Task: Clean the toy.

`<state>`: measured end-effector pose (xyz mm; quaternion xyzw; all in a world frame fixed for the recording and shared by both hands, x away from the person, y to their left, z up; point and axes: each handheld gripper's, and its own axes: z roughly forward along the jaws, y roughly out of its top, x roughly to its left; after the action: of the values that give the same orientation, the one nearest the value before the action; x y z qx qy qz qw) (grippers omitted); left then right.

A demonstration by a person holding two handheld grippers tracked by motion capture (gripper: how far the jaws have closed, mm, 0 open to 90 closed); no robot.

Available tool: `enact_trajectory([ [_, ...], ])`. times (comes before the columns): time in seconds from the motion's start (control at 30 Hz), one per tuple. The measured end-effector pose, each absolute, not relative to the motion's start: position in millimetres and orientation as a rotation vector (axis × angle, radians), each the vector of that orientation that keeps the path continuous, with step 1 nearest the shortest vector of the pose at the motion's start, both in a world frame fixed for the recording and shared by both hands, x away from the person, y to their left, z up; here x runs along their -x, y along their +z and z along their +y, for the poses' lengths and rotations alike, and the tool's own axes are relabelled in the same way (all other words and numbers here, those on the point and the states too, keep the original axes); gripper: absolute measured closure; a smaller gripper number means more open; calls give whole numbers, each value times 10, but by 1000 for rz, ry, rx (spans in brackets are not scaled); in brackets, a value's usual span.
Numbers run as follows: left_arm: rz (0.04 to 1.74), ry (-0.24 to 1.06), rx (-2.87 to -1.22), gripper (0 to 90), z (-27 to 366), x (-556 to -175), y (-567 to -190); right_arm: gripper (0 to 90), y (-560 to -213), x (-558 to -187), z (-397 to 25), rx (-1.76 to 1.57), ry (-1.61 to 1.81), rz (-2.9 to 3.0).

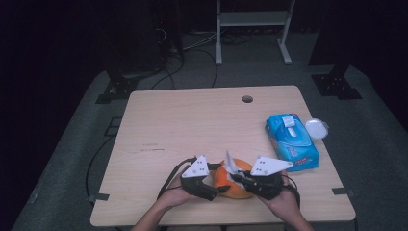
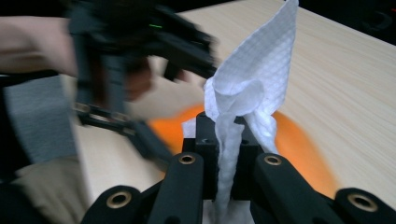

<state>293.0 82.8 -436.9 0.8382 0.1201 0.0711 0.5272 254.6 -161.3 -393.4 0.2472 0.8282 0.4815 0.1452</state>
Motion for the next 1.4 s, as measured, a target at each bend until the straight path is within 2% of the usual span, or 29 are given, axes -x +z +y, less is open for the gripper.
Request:
enact_trajectory([
  [0.13,299,165,-1993,251,809,-2943,-4370,843,-3967,-2641,-1781,-824,1381,2357],
  [0.37,253,208,-2015,242,762,-2892,-4364,841,-3949,-2490,-1488,-695,1419,2411],
  [0.73,250,201,-2014,254,773,-2913,-4370,847,-3988,-2629,-1730,-813,1386,2364],
  [0.93,210,229,-2031,254,738,-2864,-4375,841,-3945,-2449,-1452,-639,1380,2421],
  [1.13,239,201,-2026,254,804,-2916,-4415,845,-3964,-2593,-1645,-755,1350,2374],
  [1.2,245,186,-2022,228,817,-2937,-4424,846,-4012,-2658,-1747,-810,1344,2382],
  [1.33,294,138,-1995,94,770,-2945,-4363,846,-4029,-2626,-1679,-792,1325,2390],
  [1.4,303,152,-1983,86,732,-2925,-4337,844,-4043,-2576,-1552,-728,1361,2436],
])
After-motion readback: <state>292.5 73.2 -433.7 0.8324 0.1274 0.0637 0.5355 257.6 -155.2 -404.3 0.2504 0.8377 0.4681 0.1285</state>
